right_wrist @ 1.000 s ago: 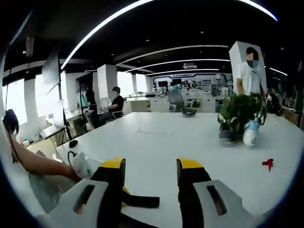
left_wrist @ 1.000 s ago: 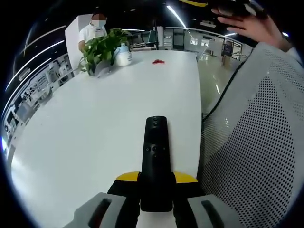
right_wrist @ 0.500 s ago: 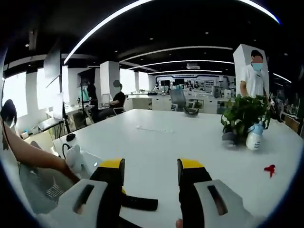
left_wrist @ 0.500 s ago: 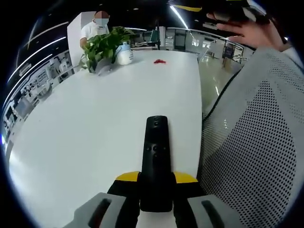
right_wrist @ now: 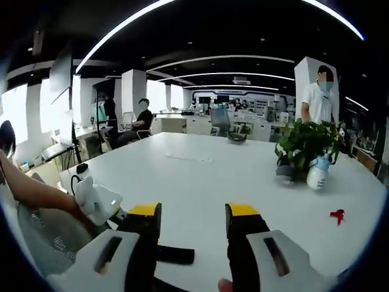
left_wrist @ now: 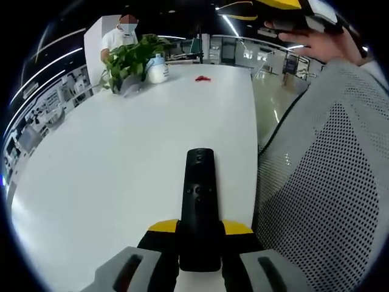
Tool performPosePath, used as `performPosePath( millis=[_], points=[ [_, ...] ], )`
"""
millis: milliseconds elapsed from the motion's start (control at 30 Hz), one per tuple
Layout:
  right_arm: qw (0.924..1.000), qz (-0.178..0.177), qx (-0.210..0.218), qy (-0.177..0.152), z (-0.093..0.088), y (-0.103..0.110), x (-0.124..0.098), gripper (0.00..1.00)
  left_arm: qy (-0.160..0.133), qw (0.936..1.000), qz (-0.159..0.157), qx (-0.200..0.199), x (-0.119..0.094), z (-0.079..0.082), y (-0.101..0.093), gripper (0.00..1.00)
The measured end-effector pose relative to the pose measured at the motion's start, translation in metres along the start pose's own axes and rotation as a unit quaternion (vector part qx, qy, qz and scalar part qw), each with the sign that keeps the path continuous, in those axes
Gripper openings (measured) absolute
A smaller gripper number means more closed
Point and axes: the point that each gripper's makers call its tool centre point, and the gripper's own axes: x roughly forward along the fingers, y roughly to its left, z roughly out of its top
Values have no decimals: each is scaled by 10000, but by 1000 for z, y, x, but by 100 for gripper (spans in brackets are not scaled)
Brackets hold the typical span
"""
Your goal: Press the specified remote control buttons in sequence, fully releasing each button before pressing the next.
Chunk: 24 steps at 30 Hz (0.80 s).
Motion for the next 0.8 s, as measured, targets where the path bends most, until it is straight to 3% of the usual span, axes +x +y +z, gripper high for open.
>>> performPosePath(
  millis=[100, 367, 800],
  points=[
    [9998, -70, 40, 198, -7, -3, 1, 49, 39, 10000, -8, -9, 0, 0, 1, 25],
    [9994, -177, -28, 286, -10, -5, 2, 61, 215, 9998, -20, 2, -5, -4, 14, 25],
    [9992, -113, 69, 387, -14, -5, 3, 57, 671, 9975, -132, 170, -8, -11, 29, 24]
  ],
)
